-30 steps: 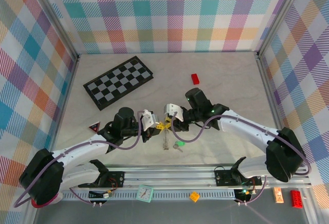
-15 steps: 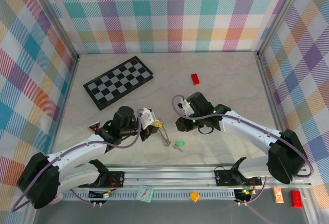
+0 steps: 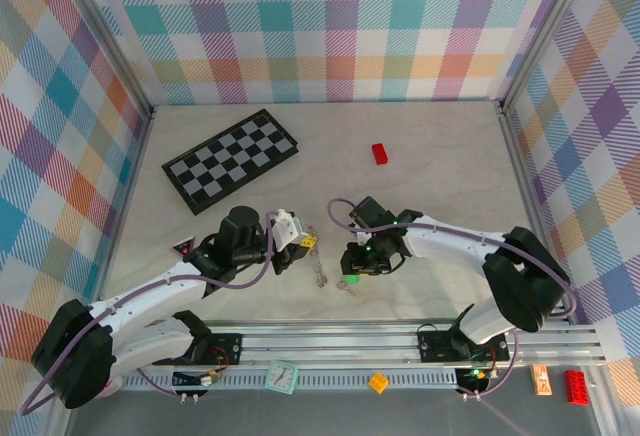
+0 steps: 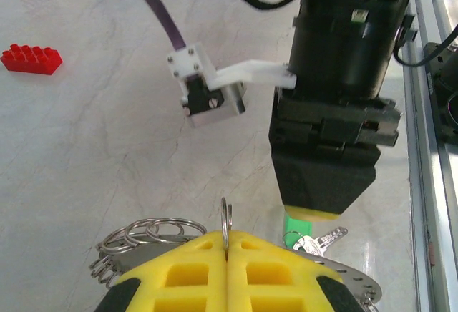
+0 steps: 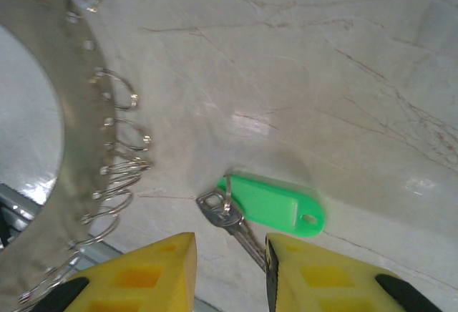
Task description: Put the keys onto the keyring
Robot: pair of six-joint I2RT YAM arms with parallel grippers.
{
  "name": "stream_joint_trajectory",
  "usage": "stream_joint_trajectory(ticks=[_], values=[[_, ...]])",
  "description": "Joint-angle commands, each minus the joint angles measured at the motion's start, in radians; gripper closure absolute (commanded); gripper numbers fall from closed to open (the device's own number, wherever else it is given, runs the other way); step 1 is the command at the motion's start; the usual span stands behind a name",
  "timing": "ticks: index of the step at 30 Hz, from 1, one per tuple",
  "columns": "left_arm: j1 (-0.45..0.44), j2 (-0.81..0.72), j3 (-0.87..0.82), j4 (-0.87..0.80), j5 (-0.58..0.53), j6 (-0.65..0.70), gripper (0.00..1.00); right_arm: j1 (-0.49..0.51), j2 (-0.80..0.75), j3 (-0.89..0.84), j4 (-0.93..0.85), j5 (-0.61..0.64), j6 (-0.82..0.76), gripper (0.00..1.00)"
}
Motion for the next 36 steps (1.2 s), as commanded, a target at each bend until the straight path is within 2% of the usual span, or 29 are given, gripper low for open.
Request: stream_joint_trajectory(ticks=[1,12,29,36], values=[[-0.014,-0.021,0.033,0.007,0.028,0.009,1.00,0.019,0.038,0.008,0.013,-0.023,0.044,0.70],[-0.015,-0.018,0.034,0.005,0.033,0.012,1.00,0.040,0.107,0.036,0.048,-0.051,0.044,0.75],[-0.016,-0.018,0.041,-0.016,0.042,0.027,1.00,0.044,0.132,0.069,0.009,0.014,0.038,0.86],[-0.015,-0.021,0.042,-0.021,0.043,0.029,1.00,0.044,0.141,0.071,-0.003,0.014,0.035,0.85]])
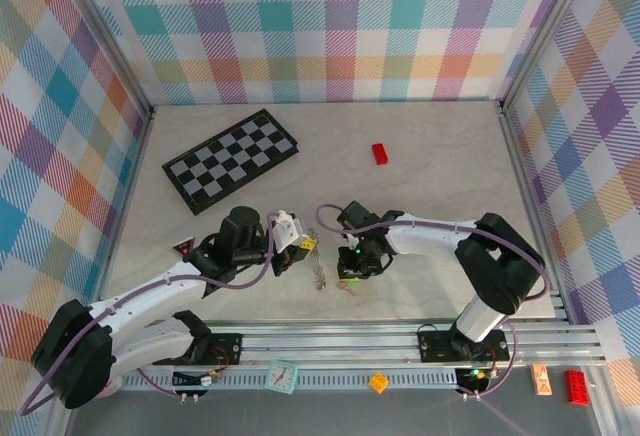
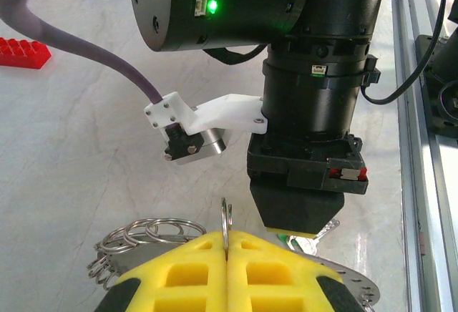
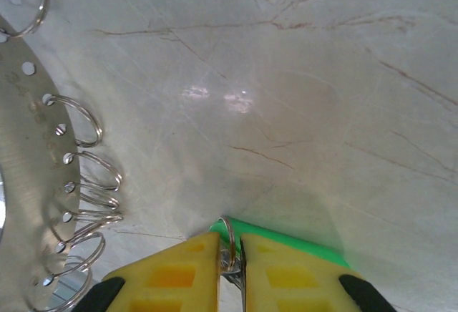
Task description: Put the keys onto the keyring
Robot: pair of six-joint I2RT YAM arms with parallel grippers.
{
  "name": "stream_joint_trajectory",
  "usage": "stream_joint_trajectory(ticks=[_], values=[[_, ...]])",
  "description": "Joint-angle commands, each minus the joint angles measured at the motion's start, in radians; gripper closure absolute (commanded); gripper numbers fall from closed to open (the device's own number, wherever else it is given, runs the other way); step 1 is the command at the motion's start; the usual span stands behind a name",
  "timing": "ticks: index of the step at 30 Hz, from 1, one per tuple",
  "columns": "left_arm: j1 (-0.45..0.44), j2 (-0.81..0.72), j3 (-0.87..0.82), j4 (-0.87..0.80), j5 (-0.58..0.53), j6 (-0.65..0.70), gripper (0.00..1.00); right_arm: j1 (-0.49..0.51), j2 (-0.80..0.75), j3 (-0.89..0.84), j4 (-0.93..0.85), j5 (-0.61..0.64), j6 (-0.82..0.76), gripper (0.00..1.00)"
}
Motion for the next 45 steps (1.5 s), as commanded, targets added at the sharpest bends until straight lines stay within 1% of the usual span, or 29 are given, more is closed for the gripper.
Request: stream_joint_trajectory(ticks=[1,4,10,14,18,24,31,37,40,45], values=[[-0.015,-0.021,0.038,0.006,0.027,0.018,1.00,0.007,0.012,0.025,-0.024,0.002,0.004,0.85],[-0.014,-0.020,0.038,0.004,0.028,0.019,1.00,0.008,0.014,0.027,-0.022,-0.003,0.004,0.88],[-0.014,-0.023,0.038,0.001,0.025,0.020,1.00,0.010,0.002,0.026,-0.019,-0.007,0.002,1.00],[-0.014,-0.028,0.038,0.000,0.024,0.020,1.00,0.010,-0.036,0.025,-0.022,0.002,-0.023,1.00],[-0.014,-0.027,0.047,-0.015,0.014,0.011,1.00,0.010,-0.127,0.005,0.007,0.013,-0.120,1.00],[-0.015,-0.014,0.068,-0.054,0.011,-0.029,1.00,0.010,-0.296,-0.038,0.055,0.077,-0.268,1.00],[-0.014,0.039,0.107,-0.111,0.031,-0.057,1.00,0.010,-0.414,-0.053,0.129,0.047,-0.463,1.00],[-0.014,0.081,0.134,-0.124,0.058,-0.071,1.00,0.011,-0.459,-0.041,0.160,0.026,-0.606,1.00],[-0.015,0.098,0.141,-0.124,0.068,-0.078,1.00,0.012,-0.447,-0.022,0.164,0.009,-0.648,1.00],[-0.014,0.099,0.142,-0.125,0.072,-0.078,1.00,0.018,-0.426,0.011,0.167,0.029,-0.698,1.00]])
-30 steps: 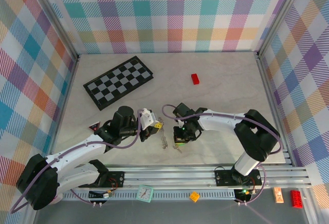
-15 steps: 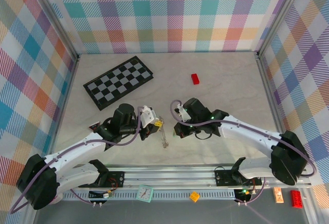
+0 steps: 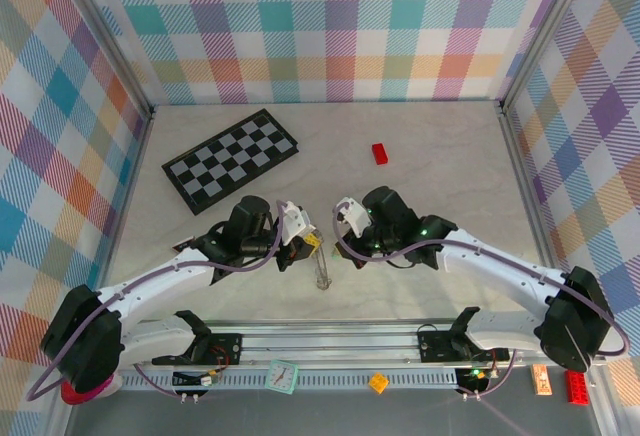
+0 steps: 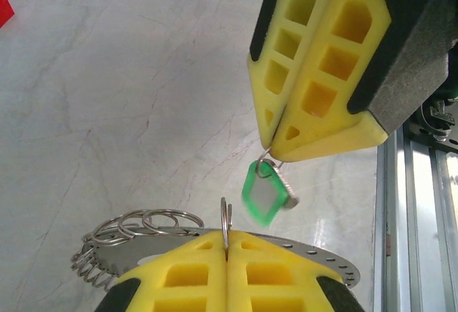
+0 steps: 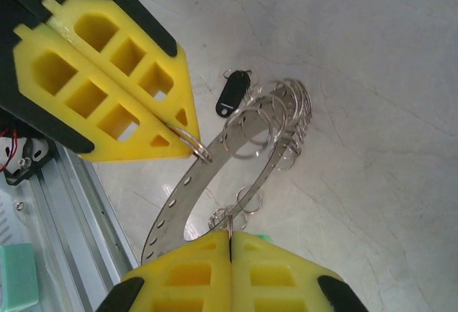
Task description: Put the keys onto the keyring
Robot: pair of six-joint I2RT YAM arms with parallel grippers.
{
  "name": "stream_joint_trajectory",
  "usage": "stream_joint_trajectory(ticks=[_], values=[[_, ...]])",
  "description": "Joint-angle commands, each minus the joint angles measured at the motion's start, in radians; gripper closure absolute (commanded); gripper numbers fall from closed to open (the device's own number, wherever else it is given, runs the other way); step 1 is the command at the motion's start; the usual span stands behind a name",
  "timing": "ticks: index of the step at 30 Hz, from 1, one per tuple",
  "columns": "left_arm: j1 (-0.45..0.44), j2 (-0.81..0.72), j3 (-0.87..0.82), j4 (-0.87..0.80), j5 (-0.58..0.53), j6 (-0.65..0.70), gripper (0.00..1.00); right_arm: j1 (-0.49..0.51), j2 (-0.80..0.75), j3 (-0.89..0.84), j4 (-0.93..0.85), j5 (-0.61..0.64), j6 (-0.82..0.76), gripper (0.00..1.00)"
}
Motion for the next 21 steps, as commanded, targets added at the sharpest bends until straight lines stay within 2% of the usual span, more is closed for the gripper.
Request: stream_joint_trajectory(ticks=[1,12,21], values=[[-0.015,-0.001,0.026,-0.001,0.032,-0.008,1.00,0.010,0.013,0.045,0.034,-0.016,-0.080,1.00],[-0.015,-0.002,0.028,-0.004,0.049,0.000,1.00,0.029,0.067,0.097,0.044,-0.070,-0.116,1.00],[-0.013,0.000,0.029,-0.009,0.063,0.009,1.00,0.044,0.080,0.104,0.066,-0.051,-0.113,1.00]])
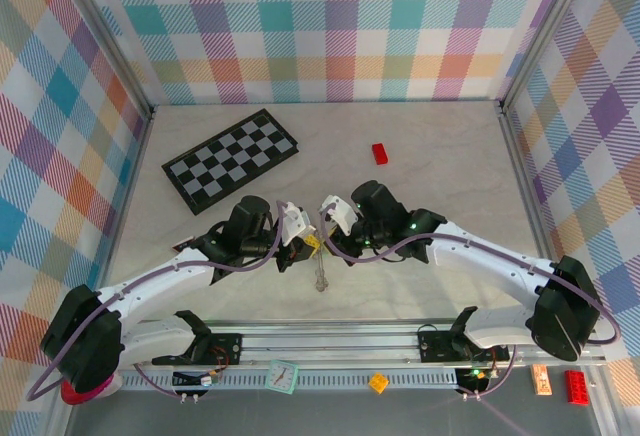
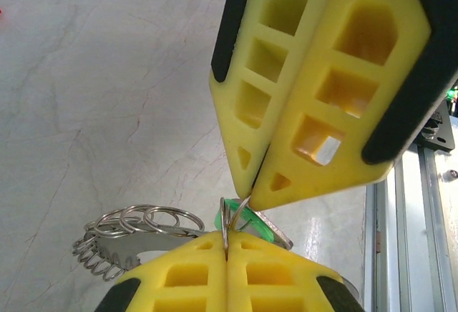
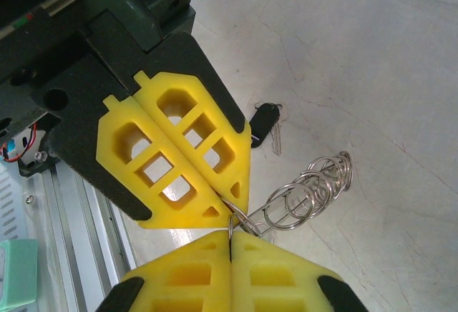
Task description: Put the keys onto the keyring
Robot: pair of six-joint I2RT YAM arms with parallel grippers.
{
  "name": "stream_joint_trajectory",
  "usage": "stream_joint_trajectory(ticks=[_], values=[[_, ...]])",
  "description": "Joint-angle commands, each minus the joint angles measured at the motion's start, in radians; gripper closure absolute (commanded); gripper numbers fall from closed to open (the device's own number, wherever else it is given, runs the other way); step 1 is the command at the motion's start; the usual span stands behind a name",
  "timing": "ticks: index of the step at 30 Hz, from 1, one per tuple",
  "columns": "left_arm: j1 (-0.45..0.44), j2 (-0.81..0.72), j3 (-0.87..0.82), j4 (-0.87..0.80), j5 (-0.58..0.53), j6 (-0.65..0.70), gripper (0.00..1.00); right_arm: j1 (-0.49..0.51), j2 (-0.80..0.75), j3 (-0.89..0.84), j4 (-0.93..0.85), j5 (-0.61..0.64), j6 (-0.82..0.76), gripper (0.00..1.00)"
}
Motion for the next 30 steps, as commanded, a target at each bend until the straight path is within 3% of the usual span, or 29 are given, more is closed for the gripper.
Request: stream_joint_trajectory(ticks=[1,24,30], values=[[-0.014,0.000,0.027,-0.002,0.043,0.009,1.00,0.012,0.008,0.029,0.045,-0.001,-0.014,1.00],[-0.014,-0.014,0.033,-0.020,0.080,0.033,1.00,0.062,0.059,0.084,-0.011,0.216,-0.050,1.00],[-0.015,-0.034,0.018,-0.008,0.062,0.037,1.00,0.062,0.061,0.112,-0.059,0.284,0.022,1.00]])
